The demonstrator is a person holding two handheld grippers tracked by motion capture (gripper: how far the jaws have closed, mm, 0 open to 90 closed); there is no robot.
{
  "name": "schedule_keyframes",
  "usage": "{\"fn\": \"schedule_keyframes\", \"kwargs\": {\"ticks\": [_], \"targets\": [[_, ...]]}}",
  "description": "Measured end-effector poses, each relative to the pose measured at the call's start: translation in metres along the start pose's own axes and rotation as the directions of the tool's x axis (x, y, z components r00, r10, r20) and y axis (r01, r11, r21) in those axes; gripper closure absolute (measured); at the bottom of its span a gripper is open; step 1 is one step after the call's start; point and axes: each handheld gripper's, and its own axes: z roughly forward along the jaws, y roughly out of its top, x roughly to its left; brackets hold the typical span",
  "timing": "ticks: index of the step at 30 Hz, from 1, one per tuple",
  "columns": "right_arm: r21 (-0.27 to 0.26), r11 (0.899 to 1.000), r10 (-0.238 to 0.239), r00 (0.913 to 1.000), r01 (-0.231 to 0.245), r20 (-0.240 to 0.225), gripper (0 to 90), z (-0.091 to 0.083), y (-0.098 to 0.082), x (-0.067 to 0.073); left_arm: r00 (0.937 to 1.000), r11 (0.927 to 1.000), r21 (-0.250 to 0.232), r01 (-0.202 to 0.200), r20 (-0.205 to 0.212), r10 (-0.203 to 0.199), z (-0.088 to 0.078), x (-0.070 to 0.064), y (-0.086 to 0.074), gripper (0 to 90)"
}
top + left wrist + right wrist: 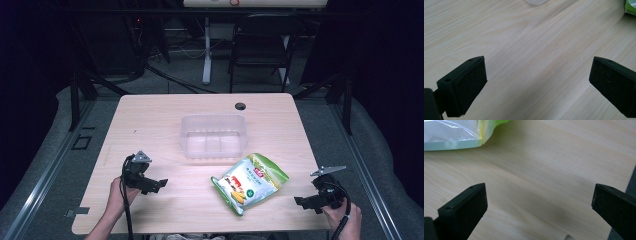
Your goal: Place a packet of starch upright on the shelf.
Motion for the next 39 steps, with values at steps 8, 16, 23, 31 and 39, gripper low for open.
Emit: {"fn": "schedule_keyframes", "kwargs": {"ticks": [8, 16, 23, 31, 39], "targets": [[0.002, 1.000, 0.000, 1.0000, 0.000, 0.001, 0.0, 0.001, 0.000, -0.001, 1.0000, 1.0000, -0.001, 0.000, -0.001, 0.000, -0.001, 0.000, -0.001, 1.1], [-0.010, 1.000, -0.001, 1.0000, 0.000, -0.004, 0.0, 0.001, 0.001, 0.000, 1.0000, 1.0000, 0.005, -0.005, 0.006, 0.005, 0.000, -0.001, 0.000, 1.2], [0.003, 1.000, -0.003, 0.9990, 0.003, -0.044, 0.0, 0.003, 0.002, 0.001, 0.9999, 0.9999, 0.009, -0.010, 0.005, 0.010, 0.000, -0.001, 0.000, 1.2], [-0.004, 1.000, -0.014, 0.9984, 0.014, -0.055, 1.1, 0.005, 0.006, 0.004, 1.0000, 0.9999, 0.009, -0.005, 0.006, 0.005, -0.001, -0.001, -0.001, 1.2], [-0.029, 0.999, -0.017, 0.9978, 0.015, -0.064, 1.7, 0.004, 0.011, 0.006, 1.0000, 1.0000, 0.007, -0.003, 0.006, 0.003, 0.000, 0.000, -0.001, 1.2]]}}
